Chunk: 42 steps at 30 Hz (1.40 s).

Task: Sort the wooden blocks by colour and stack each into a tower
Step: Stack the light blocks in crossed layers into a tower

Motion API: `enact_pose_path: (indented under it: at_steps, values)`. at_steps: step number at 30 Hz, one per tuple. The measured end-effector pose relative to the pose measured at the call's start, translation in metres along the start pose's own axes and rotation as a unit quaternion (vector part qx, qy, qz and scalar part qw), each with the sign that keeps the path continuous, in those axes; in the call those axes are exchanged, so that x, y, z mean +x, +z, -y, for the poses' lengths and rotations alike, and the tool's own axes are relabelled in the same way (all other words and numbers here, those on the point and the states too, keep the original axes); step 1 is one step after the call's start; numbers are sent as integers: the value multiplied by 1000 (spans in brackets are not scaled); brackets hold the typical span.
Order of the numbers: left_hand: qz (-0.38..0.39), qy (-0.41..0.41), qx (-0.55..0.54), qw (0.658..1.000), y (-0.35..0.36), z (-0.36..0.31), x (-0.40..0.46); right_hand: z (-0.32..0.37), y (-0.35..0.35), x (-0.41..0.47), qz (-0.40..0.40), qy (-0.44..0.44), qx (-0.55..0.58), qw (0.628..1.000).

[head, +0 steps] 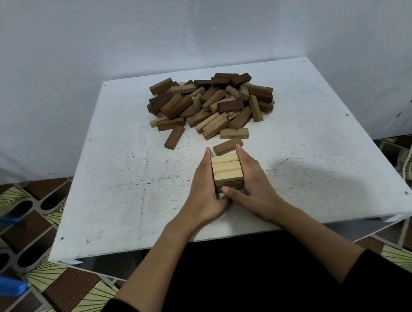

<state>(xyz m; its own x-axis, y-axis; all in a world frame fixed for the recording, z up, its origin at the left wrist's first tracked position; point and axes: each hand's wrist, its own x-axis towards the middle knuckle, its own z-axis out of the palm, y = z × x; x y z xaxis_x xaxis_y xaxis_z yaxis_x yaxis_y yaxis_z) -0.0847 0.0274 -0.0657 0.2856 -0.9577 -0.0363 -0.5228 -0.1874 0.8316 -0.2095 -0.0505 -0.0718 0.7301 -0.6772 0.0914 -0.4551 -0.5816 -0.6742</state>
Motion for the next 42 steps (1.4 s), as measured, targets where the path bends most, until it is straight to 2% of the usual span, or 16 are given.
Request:
enact_pose_path:
  at_steps: [11, 42]
  values:
    - [0, -2, 12, 1000, 2, 2, 1, -3, 2, 1, 7, 4, -19, 1000]
    - [-10, -12, 12, 1000, 3, 7, 2, -1, -1, -3, 9, -5, 22, 1000]
